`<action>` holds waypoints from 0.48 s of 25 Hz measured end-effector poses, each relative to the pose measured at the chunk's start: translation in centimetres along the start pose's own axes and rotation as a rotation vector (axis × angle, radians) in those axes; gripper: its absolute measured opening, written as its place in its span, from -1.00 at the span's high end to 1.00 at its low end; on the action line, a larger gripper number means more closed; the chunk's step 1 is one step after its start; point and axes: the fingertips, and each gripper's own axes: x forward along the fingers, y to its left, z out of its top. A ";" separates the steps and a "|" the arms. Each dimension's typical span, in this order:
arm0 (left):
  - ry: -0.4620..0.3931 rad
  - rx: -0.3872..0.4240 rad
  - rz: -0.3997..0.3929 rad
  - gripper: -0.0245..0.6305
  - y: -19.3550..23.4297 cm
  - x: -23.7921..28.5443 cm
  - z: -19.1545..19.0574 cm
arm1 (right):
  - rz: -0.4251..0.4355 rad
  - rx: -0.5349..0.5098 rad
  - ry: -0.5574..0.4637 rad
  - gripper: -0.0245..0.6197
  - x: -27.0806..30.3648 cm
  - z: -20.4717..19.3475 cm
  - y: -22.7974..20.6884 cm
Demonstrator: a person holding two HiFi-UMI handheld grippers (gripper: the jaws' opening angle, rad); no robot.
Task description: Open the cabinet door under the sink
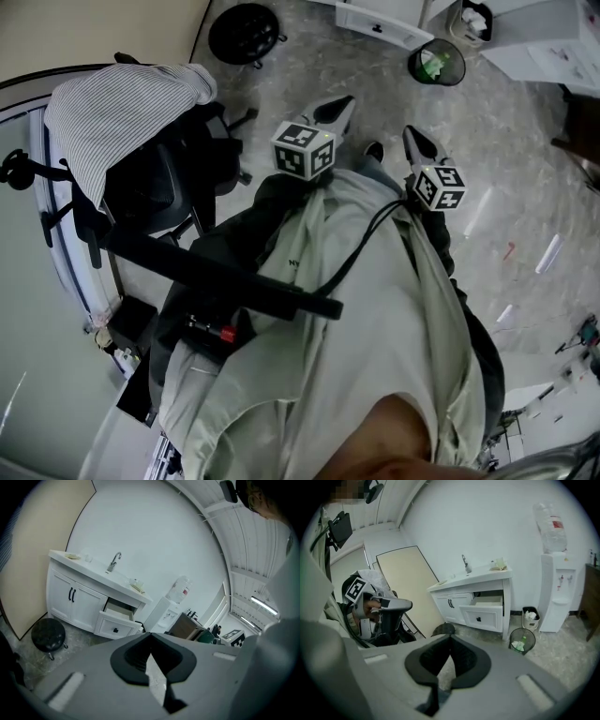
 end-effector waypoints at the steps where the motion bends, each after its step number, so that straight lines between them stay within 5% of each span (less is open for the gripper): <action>1: 0.003 0.002 -0.005 0.90 0.0 0.1 0.0 | -0.005 0.004 -0.003 0.92 0.0 0.0 -0.1; 12: 0.010 0.010 -0.026 0.90 0.1 0.6 0.6 | -0.030 0.013 -0.012 0.92 0.2 0.6 -0.5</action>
